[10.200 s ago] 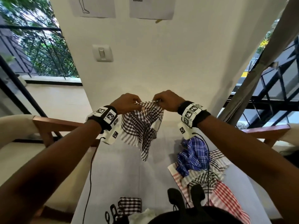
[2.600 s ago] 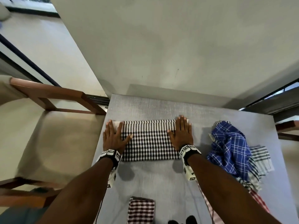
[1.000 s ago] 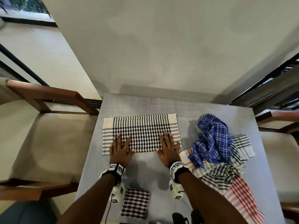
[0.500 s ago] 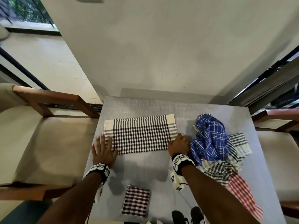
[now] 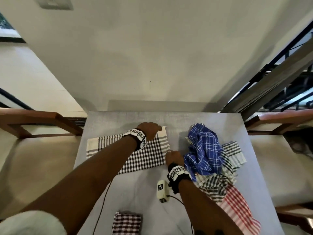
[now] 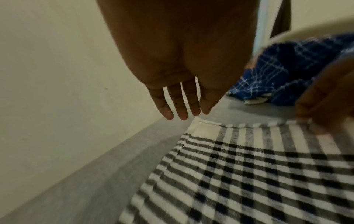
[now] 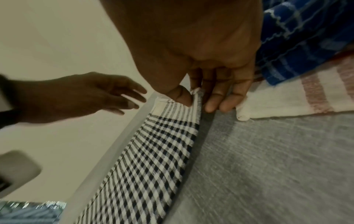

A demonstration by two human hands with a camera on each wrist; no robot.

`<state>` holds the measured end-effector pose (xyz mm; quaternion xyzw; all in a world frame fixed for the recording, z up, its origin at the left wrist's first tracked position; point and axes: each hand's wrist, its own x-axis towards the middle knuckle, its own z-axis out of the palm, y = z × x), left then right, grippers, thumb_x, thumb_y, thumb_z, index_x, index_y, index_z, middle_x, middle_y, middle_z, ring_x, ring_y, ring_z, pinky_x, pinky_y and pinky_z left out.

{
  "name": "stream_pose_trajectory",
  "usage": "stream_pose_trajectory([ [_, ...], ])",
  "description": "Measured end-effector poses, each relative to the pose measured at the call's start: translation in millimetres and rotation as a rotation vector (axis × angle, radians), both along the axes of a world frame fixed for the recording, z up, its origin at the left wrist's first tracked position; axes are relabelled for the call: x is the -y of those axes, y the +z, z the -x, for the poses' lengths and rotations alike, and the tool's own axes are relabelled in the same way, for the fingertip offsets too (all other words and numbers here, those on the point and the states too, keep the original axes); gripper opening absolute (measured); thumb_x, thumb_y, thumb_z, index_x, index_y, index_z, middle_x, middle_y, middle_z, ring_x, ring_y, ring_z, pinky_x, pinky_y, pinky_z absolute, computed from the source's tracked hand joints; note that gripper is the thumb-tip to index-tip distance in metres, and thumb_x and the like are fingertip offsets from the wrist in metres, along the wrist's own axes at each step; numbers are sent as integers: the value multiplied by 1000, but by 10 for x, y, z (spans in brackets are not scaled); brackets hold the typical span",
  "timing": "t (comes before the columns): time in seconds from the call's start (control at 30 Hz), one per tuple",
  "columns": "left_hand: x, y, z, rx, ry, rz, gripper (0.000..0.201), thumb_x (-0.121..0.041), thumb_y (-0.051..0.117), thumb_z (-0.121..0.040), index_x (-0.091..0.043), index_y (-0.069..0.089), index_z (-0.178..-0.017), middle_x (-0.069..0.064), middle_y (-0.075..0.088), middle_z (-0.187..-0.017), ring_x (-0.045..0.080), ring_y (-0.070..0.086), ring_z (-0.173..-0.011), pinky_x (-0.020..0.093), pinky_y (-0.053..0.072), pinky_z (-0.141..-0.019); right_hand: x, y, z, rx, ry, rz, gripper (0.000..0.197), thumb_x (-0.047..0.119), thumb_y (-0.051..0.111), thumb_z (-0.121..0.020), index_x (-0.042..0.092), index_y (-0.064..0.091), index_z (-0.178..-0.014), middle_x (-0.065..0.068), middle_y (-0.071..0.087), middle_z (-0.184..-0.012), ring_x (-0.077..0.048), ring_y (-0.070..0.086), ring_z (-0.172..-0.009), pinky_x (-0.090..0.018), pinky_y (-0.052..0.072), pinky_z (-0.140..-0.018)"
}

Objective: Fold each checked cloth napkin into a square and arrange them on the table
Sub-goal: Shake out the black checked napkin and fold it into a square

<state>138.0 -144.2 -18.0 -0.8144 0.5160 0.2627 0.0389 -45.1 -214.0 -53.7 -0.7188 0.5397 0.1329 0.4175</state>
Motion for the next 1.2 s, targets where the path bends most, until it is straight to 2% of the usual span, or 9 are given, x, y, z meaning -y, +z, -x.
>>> stream_pose_trajectory([
  [0.1,341,-126,11,133,-273,33,65,-5,55,-90,-25,32,-147,2,38,-150,27,34,-137,44,39,-102,-32,7,57,95,21,40,30,31,52,-93,11,67,-111,-12,69,-112,-32,65,-101,-32,50,-85],
  [0.23,510,-337,-34,316,-609,-21,43,-16,54,-93,-33,50,-132,-1,22,-158,30,10,-147,47,25,-113,-66,92,82,195,59,122,21,27,54,-92,16,67,-105,-7,71,-103,-29,65,-95,-26,40,-73],
  [0.3,579,-344,-103,380,-682,-67,30,-23,55,-93,-31,58,-122,0,23,-157,31,10,-147,47,24,-113,-51,104,76,215,30,97,21,26,56,-91,15,67,-104,-8,71,-103,-28,65,-94,-26,41,-73],
  [0.4,653,-279,-234,447,-698,-126,30,-25,52,-95,-27,58,-124,-1,34,-151,30,20,-143,46,32,-107,-7,123,77,217,-23,80,20,24,58,-90,13,66,-104,-7,71,-103,-24,61,-86,-24,38,-73],
  [0.57,719,-127,-412,395,-619,-149,25,-33,48,-97,-25,60,-118,-3,59,-125,22,46,-120,35,39,-89,26,152,55,166,-41,51,22,25,59,-88,11,68,-103,-9,70,-103,-27,63,-92,-29,47,-78],
  [0.73,491,92,-573,254,-441,-103,22,-25,52,-94,-28,66,-111,-3,64,-116,21,51,-113,35,42,-88,-96,297,-8,182,20,70,13,25,59,-87,16,65,-95,-1,66,-89,-25,64,-89,-28,45,-74],
  [0.93,-283,226,-819,-31,-21,238,17,-16,78,-75,-25,78,-89,8,59,-107,26,52,-102,41,48,-84,-620,444,-163,249,305,226,10,27,59,-82,23,59,-90,2,67,-87,-20,61,-81,-29,47,-68],
  [1.03,-760,244,-884,-101,79,275,20,-11,80,-72,-22,78,-89,12,58,-98,26,55,-94,37,46,-82,-963,490,-216,284,379,268,11,26,60,-85,21,60,-94,2,66,-88,-17,57,-78,-25,37,-65],
  [1.2,-1638,241,-971,-78,270,274,18,-15,80,-73,-28,78,-86,1,58,-87,21,60,-83,33,49,-75,-1594,477,-320,342,490,287,6,26,62,-86,21,63,-90,3,67,-82,-14,54,-72,-24,36,-61],
])
